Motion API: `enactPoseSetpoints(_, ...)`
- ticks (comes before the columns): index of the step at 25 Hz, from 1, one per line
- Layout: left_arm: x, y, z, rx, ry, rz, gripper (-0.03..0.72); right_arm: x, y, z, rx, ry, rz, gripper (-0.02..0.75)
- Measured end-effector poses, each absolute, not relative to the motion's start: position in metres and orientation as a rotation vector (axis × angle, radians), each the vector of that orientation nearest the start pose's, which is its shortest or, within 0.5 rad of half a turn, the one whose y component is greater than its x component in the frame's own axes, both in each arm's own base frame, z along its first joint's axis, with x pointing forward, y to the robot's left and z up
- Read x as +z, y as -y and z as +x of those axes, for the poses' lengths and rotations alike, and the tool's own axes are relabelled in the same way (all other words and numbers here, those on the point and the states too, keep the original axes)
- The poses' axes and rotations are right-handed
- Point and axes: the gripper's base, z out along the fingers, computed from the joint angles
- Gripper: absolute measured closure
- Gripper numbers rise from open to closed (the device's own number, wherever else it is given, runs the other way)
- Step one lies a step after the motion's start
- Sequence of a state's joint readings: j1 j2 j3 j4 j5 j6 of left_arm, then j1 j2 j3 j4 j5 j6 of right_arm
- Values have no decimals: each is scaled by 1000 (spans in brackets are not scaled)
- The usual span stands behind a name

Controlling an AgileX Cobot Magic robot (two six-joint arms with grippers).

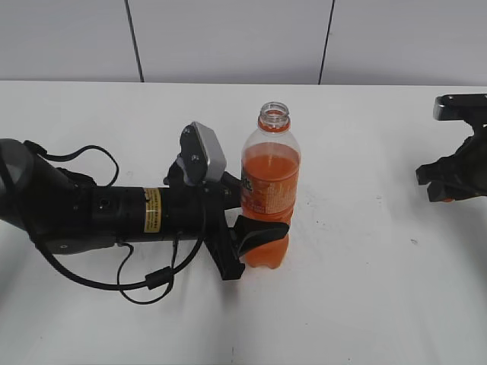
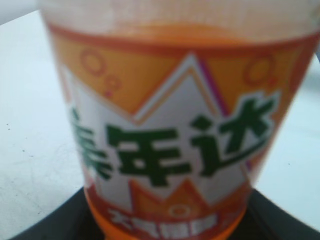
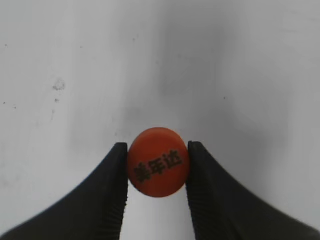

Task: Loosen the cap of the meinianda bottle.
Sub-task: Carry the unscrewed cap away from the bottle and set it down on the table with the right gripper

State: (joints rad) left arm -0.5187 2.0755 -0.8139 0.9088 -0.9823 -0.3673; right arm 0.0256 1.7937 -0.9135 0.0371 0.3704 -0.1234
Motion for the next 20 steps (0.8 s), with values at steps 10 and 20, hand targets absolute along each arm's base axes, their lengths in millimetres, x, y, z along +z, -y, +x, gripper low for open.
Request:
enactPoseSetpoints(10, 100, 225, 274, -884, -1622, 1159, 298, 111, -9, 335, -19, -2750, -191, 465)
enactPoseSetpoints(20, 100, 225, 274, -884, -1622, 1159, 298, 109, -9, 335, -21, -2751, -196, 353)
